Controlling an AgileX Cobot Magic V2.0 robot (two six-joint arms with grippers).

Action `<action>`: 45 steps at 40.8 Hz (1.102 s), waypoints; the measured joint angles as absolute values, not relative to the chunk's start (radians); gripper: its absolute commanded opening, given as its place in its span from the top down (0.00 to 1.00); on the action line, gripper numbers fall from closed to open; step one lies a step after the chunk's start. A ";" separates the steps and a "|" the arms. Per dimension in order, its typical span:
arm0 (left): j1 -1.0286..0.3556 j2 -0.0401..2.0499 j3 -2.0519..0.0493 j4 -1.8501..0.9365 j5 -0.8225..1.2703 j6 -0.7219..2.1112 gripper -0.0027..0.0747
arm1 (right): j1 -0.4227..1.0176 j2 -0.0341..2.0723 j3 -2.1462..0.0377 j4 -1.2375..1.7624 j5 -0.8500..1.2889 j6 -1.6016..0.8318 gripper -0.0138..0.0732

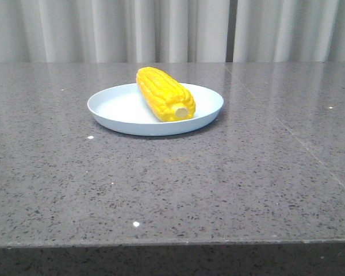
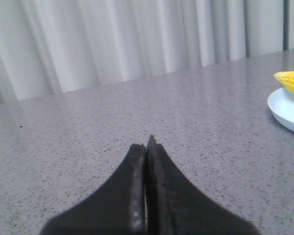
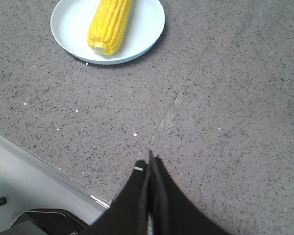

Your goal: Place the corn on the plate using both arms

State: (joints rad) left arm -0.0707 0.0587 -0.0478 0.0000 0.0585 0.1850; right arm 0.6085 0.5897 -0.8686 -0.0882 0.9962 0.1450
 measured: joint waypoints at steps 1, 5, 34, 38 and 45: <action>-0.062 0.043 -0.030 0.000 0.042 0.185 0.99 | 0.609 0.590 -0.869 -0.088 0.996 0.145 0.92; -0.034 -0.001 0.005 -0.008 0.008 0.185 0.99 | 0.609 0.590 -0.869 -0.088 0.996 0.145 0.92; -0.024 -0.004 0.005 -0.010 0.005 0.185 0.99 | 0.609 0.590 -0.869 -0.089 0.999 0.145 0.92; -0.024 -0.004 0.005 -0.010 0.005 0.185 0.99 | 0.609 0.590 -0.869 -0.089 0.999 0.145 0.92; -0.024 -0.004 0.005 -0.010 0.007 0.185 0.99 | 0.609 0.590 -0.869 -0.089 0.999 0.145 0.92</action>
